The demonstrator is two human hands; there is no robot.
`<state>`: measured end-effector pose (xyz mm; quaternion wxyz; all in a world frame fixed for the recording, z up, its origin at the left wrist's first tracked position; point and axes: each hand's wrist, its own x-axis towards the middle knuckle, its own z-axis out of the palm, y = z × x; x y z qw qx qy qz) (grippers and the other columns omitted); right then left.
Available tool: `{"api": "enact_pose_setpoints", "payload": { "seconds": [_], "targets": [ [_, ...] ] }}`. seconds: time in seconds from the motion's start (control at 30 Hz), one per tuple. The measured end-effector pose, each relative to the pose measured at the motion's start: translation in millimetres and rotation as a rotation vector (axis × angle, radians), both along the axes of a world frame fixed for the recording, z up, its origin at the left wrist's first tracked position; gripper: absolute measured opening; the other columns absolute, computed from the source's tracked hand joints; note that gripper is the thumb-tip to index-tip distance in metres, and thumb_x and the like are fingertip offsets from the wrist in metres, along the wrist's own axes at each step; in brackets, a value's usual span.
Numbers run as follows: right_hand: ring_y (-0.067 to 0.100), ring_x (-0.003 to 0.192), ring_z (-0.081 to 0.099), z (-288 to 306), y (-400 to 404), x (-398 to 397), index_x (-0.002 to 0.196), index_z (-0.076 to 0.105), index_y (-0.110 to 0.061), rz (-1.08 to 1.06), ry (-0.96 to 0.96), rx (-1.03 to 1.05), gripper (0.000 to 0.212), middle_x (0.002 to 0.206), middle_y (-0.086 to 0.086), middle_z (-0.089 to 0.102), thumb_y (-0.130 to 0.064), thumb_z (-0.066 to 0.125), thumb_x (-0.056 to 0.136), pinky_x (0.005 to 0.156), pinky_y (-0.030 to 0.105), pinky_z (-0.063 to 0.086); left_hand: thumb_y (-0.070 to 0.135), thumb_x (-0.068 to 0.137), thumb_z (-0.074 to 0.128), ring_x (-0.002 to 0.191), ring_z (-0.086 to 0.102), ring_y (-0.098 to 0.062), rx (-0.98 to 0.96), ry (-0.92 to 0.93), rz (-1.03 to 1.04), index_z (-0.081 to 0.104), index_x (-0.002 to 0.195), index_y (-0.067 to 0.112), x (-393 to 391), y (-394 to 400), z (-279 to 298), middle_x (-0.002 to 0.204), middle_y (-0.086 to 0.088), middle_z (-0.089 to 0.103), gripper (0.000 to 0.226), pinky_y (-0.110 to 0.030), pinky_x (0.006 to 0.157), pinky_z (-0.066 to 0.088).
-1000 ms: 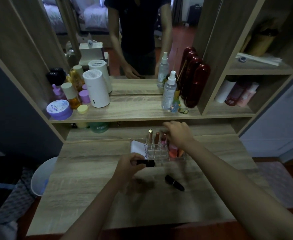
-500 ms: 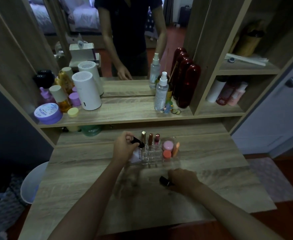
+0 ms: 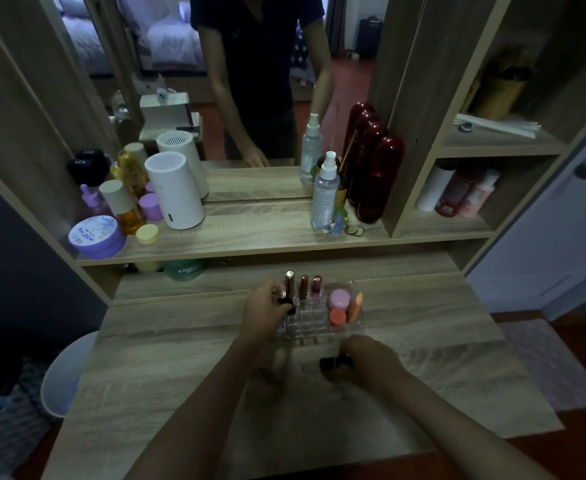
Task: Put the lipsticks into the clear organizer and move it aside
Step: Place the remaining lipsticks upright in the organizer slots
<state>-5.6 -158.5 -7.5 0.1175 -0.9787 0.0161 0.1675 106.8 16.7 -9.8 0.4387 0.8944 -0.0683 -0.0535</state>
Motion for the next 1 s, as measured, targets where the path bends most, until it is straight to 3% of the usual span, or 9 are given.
{"api": "enact_pose_setpoints", "payload": {
  "seconds": [0.07,0.1,0.2,0.3,0.4,0.53,0.7,0.83,1.0],
  "targets": [
    [0.023,0.102,0.067,9,3,8,0.11,0.065,-0.011,-0.017,-0.109,0.073,0.024,0.117,0.007,0.066,-0.023,0.057,0.091,0.084,0.033,0.057,0.001,0.073,0.073,0.068,0.054,-0.003,0.042,-0.031,-0.026,0.061,0.089,0.011,-1,-2,-3,0.088,0.0,0.061,0.022,-0.008,0.054,0.044],
    [0.022,0.1,0.068,13,6,13,0.111,0.064,-0.01,-0.033,-0.162,0.119,0.022,0.117,0.007,0.067,-0.02,0.058,0.092,0.084,0.031,0.058,0.003,0.074,0.072,0.074,0.054,-0.009,0.071,-0.052,-0.038,0.062,0.09,0.011,-1,-3,-5,0.091,-0.002,0.062,0.021,-0.012,0.064,0.043],
    [0.018,0.096,0.065,26,15,30,0.106,0.065,-0.01,-0.069,-0.305,0.205,0.018,0.113,0.006,0.064,-0.02,0.057,0.093,0.084,0.032,0.057,0.006,0.075,0.07,0.083,0.047,-0.01,0.139,-0.097,-0.061,0.062,0.093,0.012,-3,-7,-10,0.094,-0.002,0.059,0.02,-0.034,0.085,0.044],
    [0.017,0.104,0.06,33,22,46,0.108,0.064,-0.013,-0.079,-0.389,0.206,0.018,0.114,0.003,0.065,-0.018,0.055,0.093,0.095,0.038,0.05,0.006,0.076,0.068,0.087,0.056,-0.018,0.15,-0.129,-0.084,0.064,0.094,0.014,-5,-8,-13,0.092,-0.001,0.061,0.02,-0.042,0.091,0.047],
    [0.018,0.102,0.062,35,28,59,0.111,0.062,-0.013,-0.106,-0.413,0.219,0.02,0.112,0.002,0.066,-0.015,0.055,0.092,0.091,0.038,0.051,0.008,0.076,0.069,0.094,0.061,-0.023,0.186,-0.13,-0.094,0.067,0.099,0.013,-4,-9,-15,0.099,-0.006,0.069,0.023,-0.043,0.095,0.045],
    [0.02,0.104,0.062,37,35,69,0.114,0.06,-0.013,-0.115,-0.368,0.232,0.021,0.115,0.005,0.065,-0.012,0.049,0.095,0.09,0.039,0.051,0.012,0.078,0.068,0.094,0.062,-0.021,0.213,-0.119,-0.094,0.068,0.101,0.013,-3,-8,-18,0.101,-0.006,0.07,0.023,-0.04,0.098,0.042],
    [0.024,0.104,0.063,36,39,75,0.111,0.058,-0.016,-0.13,-0.28,0.179,0.02,0.113,0.005,0.065,-0.013,0.048,0.094,0.096,0.051,0.046,0.009,0.075,0.066,0.094,0.061,-0.024,0.201,-0.125,-0.108,0.068,0.094,0.012,-4,-5,-16,0.096,-0.007,0.07,0.02,-0.04,0.096,0.039],
    [0.022,0.11,0.06,30,42,79,0.121,0.054,-0.014,-0.129,-0.166,0.071,0.026,0.12,0.002,0.063,-0.016,0.042,0.098,0.092,0.037,0.043,0.007,0.076,0.065,0.097,0.062,-0.025,0.17,-0.13,-0.134,0.069,0.098,0.01,-3,-4,-13,0.102,-0.009,0.071,0.023,-0.042,0.097,0.045],
    [0.023,0.116,0.061,26,43,87,0.124,0.056,-0.014,-0.114,-0.056,-0.059,0.028,0.125,0.005,0.065,-0.012,0.043,0.099,0.103,0.038,0.04,0.006,0.079,0.065,0.101,0.062,-0.025,0.171,-0.111,-0.14,0.068,0.105,0.008,-2,-3,-13,0.109,-0.011,0.069,0.026,-0.043,0.098,0.045]
  ]
}}
